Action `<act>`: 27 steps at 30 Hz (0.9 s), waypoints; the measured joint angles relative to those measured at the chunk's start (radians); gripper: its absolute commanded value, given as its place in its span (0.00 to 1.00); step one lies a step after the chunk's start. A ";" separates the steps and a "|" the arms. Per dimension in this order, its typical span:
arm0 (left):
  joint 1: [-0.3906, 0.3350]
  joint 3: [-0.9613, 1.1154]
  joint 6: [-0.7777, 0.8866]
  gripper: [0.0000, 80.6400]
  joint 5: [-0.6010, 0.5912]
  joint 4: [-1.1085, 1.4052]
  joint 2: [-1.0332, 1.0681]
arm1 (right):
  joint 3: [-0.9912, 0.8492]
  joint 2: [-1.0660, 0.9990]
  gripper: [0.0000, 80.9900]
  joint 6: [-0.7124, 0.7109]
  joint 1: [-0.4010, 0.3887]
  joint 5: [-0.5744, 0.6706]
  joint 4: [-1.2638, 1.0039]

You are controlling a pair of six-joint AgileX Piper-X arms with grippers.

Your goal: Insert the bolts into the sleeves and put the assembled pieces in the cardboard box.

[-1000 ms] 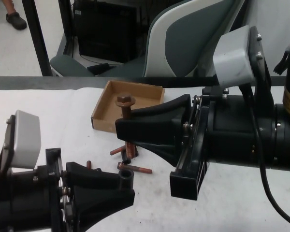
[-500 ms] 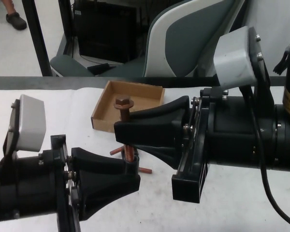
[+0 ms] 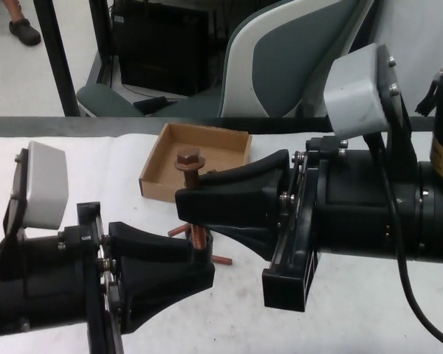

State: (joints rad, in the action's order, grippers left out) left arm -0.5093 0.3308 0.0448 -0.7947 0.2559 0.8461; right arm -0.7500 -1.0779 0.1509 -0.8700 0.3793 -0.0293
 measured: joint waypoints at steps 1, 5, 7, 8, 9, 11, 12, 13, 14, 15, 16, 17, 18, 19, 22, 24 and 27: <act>0.000 0.000 0.013 0.01 0.000 0.010 0.000 | 0.000 0.000 0.00 0.000 0.000 0.000 0.000; 0.000 -0.002 0.061 0.01 0.000 0.042 0.007 | -0.002 0.000 0.00 0.000 0.000 0.000 -0.004; 0.000 -0.002 0.073 0.01 0.000 0.048 0.009 | -0.002 0.000 0.00 -0.011 0.000 0.000 -0.007; 0.000 -0.002 0.086 0.01 0.000 0.055 0.008 | -0.005 0.000 0.00 -0.016 0.000 0.000 -0.007; 0.000 -0.002 0.109 0.01 0.000 0.060 0.008 | -0.004 0.000 0.00 -0.021 0.000 0.000 -0.007; 0.000 -0.002 0.117 0.01 0.000 0.065 0.008 | -0.004 0.000 0.00 -0.031 0.000 0.000 -0.009; 0.000 -0.002 0.127 0.01 -0.004 0.067 0.008 | -0.006 0.000 0.00 -0.034 0.000 0.000 -0.008; 0.000 -0.002 0.130 0.01 -0.005 0.071 0.008 | -0.005 0.000 0.00 -0.037 0.000 0.000 -0.011; 0.000 -0.002 0.134 0.01 -0.008 0.074 0.008 | -0.005 0.000 0.00 -0.037 0.000 0.000 -0.012; 0.000 -0.004 0.136 0.01 -0.008 0.078 0.008 | -0.005 0.000 0.00 -0.037 0.000 0.000 -0.015; 0.000 -0.004 0.135 0.01 -0.008 0.081 0.008 | -0.005 0.002 0.00 -0.037 0.000 0.000 -0.016; 0.000 -0.003 0.135 0.01 -0.011 0.083 0.008 | -0.005 0.002 0.00 -0.037 0.000 0.000 -0.017; 0.000 -0.003 0.135 0.01 -0.016 0.087 0.008 | -0.007 0.002 0.00 -0.037 0.000 0.000 -0.017; 0.000 -0.003 0.135 0.01 -0.019 0.090 0.008 | -0.007 0.002 0.00 -0.037 0.000 0.000 -0.017; 0.000 -0.003 0.135 0.01 -0.023 0.099 0.008 | -0.011 0.002 0.00 -0.037 0.000 -0.017 -0.018; 0.000 -0.003 0.135 0.01 -0.023 0.104 0.008 | -0.011 0.002 0.00 -0.037 0.000 -0.027 -0.020; 0.000 -0.003 0.135 0.01 -0.023 0.126 0.008 | -0.005 -0.002 0.00 -0.057 0.000 -0.042 0.013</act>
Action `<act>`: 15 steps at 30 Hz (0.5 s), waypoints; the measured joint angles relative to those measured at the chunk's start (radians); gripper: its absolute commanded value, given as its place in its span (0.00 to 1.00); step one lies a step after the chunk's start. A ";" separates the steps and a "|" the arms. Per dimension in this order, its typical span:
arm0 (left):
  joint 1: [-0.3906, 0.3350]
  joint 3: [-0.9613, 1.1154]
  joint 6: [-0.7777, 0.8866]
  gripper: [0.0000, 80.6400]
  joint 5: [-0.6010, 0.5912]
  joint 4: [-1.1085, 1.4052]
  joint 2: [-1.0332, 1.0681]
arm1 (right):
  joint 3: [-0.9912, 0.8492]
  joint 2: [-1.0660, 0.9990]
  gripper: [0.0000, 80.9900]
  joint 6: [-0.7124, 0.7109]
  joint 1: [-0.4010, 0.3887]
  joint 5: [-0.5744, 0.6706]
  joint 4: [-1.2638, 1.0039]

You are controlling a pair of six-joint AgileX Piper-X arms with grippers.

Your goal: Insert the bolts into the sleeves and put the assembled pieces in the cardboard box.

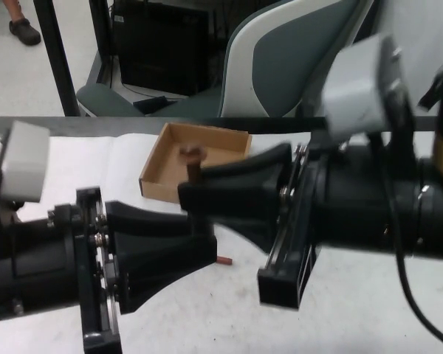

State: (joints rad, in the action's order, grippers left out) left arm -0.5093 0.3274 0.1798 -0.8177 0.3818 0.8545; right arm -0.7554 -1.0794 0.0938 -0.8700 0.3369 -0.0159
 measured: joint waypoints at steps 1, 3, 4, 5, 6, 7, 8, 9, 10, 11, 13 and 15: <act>0.000 0.004 0.000 0.01 0.000 0.013 0.000 | 0.000 0.000 0.00 -0.008 0.000 0.000 0.005; 0.000 0.004 0.001 0.01 0.000 0.015 0.000 | 0.000 0.000 0.00 -0.013 0.000 0.000 0.005; 0.000 0.004 0.001 0.01 0.000 0.015 0.000 | 0.000 0.000 0.00 -0.014 0.000 0.000 0.005; 0.000 0.004 0.001 0.01 0.000 0.015 0.000 | 0.000 0.000 0.00 -0.013 0.000 0.000 0.005; 0.000 0.004 0.001 0.01 0.000 0.015 0.000 | 0.000 0.000 0.00 -0.015 0.000 0.000 0.005; 0.000 0.004 0.001 0.01 0.000 0.015 0.000 | 0.000 0.000 0.00 -0.015 0.000 0.000 0.005; 0.000 0.004 0.001 0.01 0.000 0.015 0.000 | 0.000 0.000 0.00 -0.017 0.000 0.000 0.009; 0.000 0.004 0.001 0.01 0.000 0.015 0.000 | 0.000 0.000 0.00 -0.018 0.000 0.000 0.016; 0.000 0.004 0.004 0.01 0.002 0.015 0.000 | 0.000 0.000 0.00 -0.017 0.000 -0.004 0.016; 0.000 0.002 0.009 0.01 0.008 0.015 0.000 | 0.000 0.000 0.00 -0.017 0.000 -0.010 0.016; 0.000 0.002 0.036 0.01 0.021 0.017 0.000 | 0.000 0.000 0.00 -0.017 0.000 -0.020 0.023; 0.000 -0.001 0.072 0.01 0.038 0.033 0.000 | 0.000 0.000 0.00 -0.017 0.000 -0.027 0.023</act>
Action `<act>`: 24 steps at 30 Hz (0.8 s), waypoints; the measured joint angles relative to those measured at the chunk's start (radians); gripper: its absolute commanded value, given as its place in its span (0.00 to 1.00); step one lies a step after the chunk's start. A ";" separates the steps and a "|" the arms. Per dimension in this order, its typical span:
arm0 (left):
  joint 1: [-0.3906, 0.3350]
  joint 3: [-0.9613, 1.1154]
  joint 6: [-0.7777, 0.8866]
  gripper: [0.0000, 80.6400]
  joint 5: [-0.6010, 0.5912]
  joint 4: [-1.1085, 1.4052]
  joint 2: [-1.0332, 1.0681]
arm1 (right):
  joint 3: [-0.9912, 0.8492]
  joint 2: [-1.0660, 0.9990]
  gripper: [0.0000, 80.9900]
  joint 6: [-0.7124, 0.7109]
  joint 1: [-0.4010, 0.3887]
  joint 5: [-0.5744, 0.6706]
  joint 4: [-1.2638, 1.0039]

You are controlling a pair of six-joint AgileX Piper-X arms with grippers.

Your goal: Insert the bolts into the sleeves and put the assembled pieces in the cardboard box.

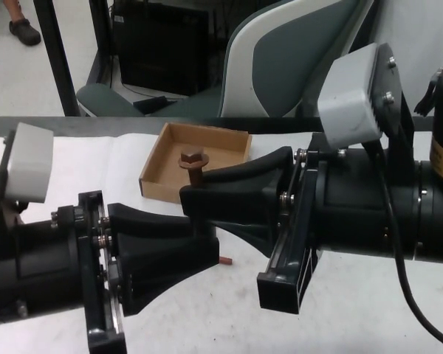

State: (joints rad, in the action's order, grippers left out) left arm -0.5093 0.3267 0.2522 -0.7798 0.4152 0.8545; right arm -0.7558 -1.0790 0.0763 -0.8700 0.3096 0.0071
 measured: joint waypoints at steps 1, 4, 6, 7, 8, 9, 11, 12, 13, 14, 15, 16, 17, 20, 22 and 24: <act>0.000 0.000 0.023 0.01 0.006 0.014 0.003 | -0.004 0.000 0.00 0.000 0.000 -0.005 -0.007; 0.000 -0.001 0.064 0.01 0.019 0.045 0.007 | -0.008 0.002 0.03 0.000 0.000 -0.016 -0.007; -0.003 -0.001 0.093 0.01 0.028 0.070 0.006 | -0.010 0.002 0.11 0.005 0.000 -0.021 -0.017; -0.003 -0.001 0.109 0.01 0.031 0.081 0.006 | -0.010 0.002 0.16 0.008 0.000 -0.023 -0.020; -0.003 -0.001 0.116 0.01 0.033 0.088 0.006 | -0.012 0.004 0.23 0.012 0.000 -0.026 -0.023; -0.003 -0.001 0.125 0.01 0.034 0.091 0.006 | -0.013 0.004 0.31 0.012 0.000 -0.026 -0.023; -0.003 -0.002 0.140 0.01 0.043 0.093 0.006 | -0.013 0.004 0.45 0.015 0.000 -0.032 -0.022; -0.003 -0.002 0.146 0.01 0.044 0.093 0.006 | -0.013 0.004 0.52 0.017 0.000 -0.038 -0.021; -0.003 -0.002 0.147 0.01 0.044 0.093 0.006 | -0.013 0.004 0.56 0.017 0.000 -0.039 -0.021; -0.003 -0.002 0.151 0.01 0.043 0.093 0.006 | -0.013 0.009 0.58 0.016 0.000 -0.042 -0.007; -0.003 -0.002 0.153 0.01 0.043 0.093 0.006 | -0.013 0.014 0.58 0.018 0.002 -0.053 0.003; -0.003 -0.005 0.157 0.01 0.054 0.100 0.006 | -0.013 0.022 0.57 0.019 0.002 -0.069 0.018; -0.003 -0.004 0.157 0.01 0.063 0.102 0.006 | -0.013 0.030 0.57 0.021 0.002 -0.085 0.044; -0.003 -0.005 0.161 0.01 0.104 0.122 0.006 | -0.011 0.066 0.57 0.021 0.002 -0.149 0.146; -0.003 0.004 0.163 0.01 0.132 0.146 0.004 | -0.003 0.094 0.57 0.015 0.003 -0.186 0.233; -0.003 0.006 0.165 0.01 0.165 0.148 0.003 | 0.005 0.126 0.55 0.015 0.003 -0.210 0.295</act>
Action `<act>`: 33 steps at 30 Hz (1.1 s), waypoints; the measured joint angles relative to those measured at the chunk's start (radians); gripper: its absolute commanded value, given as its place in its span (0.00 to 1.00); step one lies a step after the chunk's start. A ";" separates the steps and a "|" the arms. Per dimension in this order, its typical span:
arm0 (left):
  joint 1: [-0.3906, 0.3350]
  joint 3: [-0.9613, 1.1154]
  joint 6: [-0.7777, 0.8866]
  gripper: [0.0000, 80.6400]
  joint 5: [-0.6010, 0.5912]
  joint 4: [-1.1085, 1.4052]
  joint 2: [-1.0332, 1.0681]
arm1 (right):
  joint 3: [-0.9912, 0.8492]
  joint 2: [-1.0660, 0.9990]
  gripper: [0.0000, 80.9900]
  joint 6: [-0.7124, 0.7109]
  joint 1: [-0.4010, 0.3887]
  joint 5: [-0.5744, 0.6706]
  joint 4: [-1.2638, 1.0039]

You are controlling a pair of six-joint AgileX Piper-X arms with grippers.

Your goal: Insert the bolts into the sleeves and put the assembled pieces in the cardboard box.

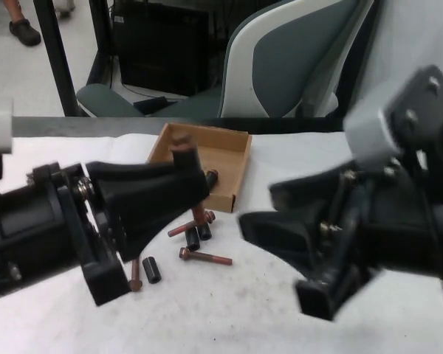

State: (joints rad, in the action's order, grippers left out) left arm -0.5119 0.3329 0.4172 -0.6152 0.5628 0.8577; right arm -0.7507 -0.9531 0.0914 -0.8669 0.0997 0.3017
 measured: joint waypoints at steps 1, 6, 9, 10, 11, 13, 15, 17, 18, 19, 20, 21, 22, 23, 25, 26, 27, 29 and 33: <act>0.000 0.000 0.000 0.01 0.015 -0.009 0.000 | 0.002 0.021 0.52 0.000 0.000 -0.011 0.026; 0.000 0.016 0.002 0.01 0.105 -0.146 -0.002 | 0.001 0.113 0.09 -0.002 0.000 -0.067 0.137; 0.000 0.036 -0.021 0.01 0.183 -0.229 -0.002 | 0.001 0.128 0.01 -0.002 0.000 -0.079 0.224; 0.000 0.063 -0.042 0.01 0.225 -0.298 0.007 | 0.001 0.128 0.01 -0.002 0.000 -0.079 0.253; 0.000 0.080 -0.049 0.01 0.240 -0.324 0.014 | 0.001 0.128 0.01 -0.002 0.000 -0.079 0.278; 0.000 0.133 -0.067 0.01 0.284 -0.393 0.060 | 0.001 0.128 0.01 -0.002 0.000 -0.079 0.314; 0.000 0.175 -0.075 0.01 0.309 -0.428 0.110 | 0.001 0.121 0.01 -0.002 0.000 -0.071 0.334; 0.003 0.220 -0.084 0.01 0.328 -0.460 0.168 | 0.001 0.117 0.01 -0.002 0.000 -0.052 0.341; 0.006 0.242 -0.085 0.01 0.328 -0.475 0.192 | 0.001 0.107 0.01 -0.002 0.000 -0.022 0.350; 0.011 0.270 -0.089 0.01 0.333 -0.491 0.224 | 0.001 0.104 0.01 -0.002 0.000 -0.010 0.352; 0.016 0.297 -0.093 0.01 0.338 -0.503 0.250 | 0.001 0.100 0.01 -0.002 0.000 0.002 0.358; 0.025 0.324 -0.096 0.01 0.341 -0.519 0.282 | 0.001 0.099 0.01 -0.002 0.000 0.004 0.361; 0.036 0.353 -0.101 0.01 0.346 -0.537 0.315 | 0.001 0.095 0.01 -0.002 0.000 0.013 0.366; 0.048 0.376 -0.104 0.01 0.347 -0.553 0.350 | 0.001 0.093 0.01 -0.002 0.000 0.019 0.368; 0.061 0.405 -0.104 0.01 0.348 -0.572 0.384 | 0.001 0.092 0.01 -0.002 0.000 0.026 0.372; 0.075 0.437 -0.107 0.01 0.350 -0.595 0.418 | 0.001 0.093 0.01 -0.002 0.000 0.029 0.373; 0.075 0.442 -0.107 0.01 0.349 -0.595 0.419 | 0.001 0.093 0.01 -0.002 0.000 0.032 0.374; 0.099 0.490 -0.107 0.01 0.351 -0.633 0.478 | 0.001 0.093 0.01 -0.002 0.000 0.033 0.374; 0.145 0.619 -0.112 0.01 0.356 -0.727 0.594 | 0.001 0.093 0.01 -0.002 0.000 0.046 0.374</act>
State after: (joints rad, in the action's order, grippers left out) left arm -0.3673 0.9522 0.3050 -0.2596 -0.1643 1.4512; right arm -0.7497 -0.8606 0.0892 -0.8669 0.1452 0.6752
